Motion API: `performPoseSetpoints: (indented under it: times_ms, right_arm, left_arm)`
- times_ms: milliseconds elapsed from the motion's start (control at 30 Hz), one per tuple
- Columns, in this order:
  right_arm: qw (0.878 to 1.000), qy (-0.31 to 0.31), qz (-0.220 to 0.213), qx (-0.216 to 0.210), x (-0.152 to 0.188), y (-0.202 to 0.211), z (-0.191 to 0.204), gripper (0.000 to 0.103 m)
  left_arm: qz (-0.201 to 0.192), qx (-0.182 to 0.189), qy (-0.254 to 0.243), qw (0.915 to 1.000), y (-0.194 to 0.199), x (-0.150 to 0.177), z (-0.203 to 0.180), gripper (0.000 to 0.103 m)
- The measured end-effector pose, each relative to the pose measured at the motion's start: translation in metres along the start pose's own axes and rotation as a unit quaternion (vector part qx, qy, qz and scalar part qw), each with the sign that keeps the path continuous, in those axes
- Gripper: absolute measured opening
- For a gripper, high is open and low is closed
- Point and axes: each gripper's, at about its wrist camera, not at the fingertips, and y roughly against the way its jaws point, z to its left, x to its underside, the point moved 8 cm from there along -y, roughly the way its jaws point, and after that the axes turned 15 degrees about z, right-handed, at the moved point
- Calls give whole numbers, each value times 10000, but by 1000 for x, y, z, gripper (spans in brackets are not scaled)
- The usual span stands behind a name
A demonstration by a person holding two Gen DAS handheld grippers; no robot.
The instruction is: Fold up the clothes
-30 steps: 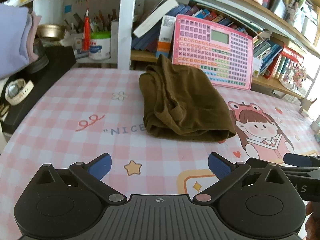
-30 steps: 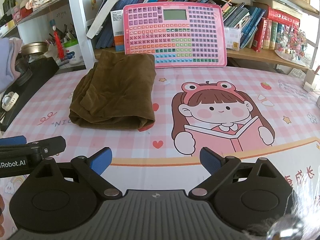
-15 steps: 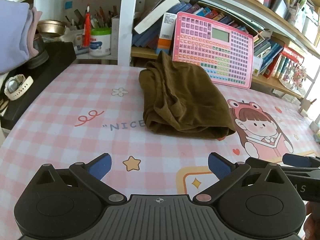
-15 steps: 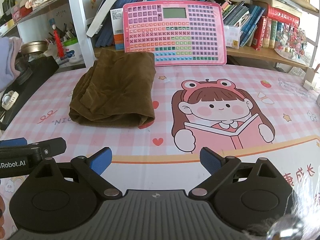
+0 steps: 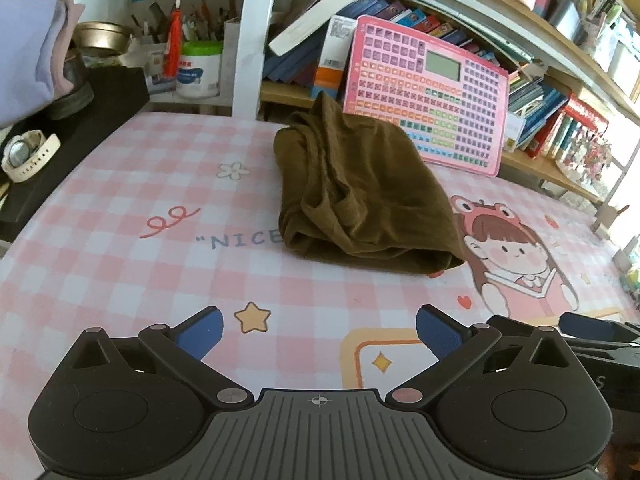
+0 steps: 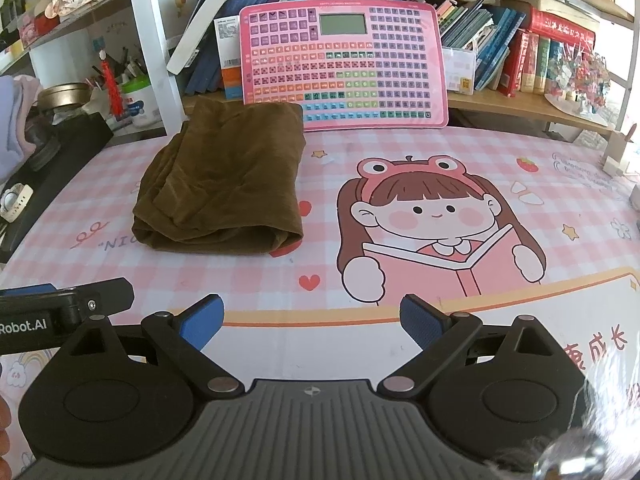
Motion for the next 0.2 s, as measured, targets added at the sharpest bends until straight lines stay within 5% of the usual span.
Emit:
performPoseSetpoints:
  times_ms: [200]
  right_arm:
    - [10000, -1, 33, 13, 0, -2, 0, 95]
  left_arm:
    - [33, -68, 112, 9999, -2, 0, 5, 103]
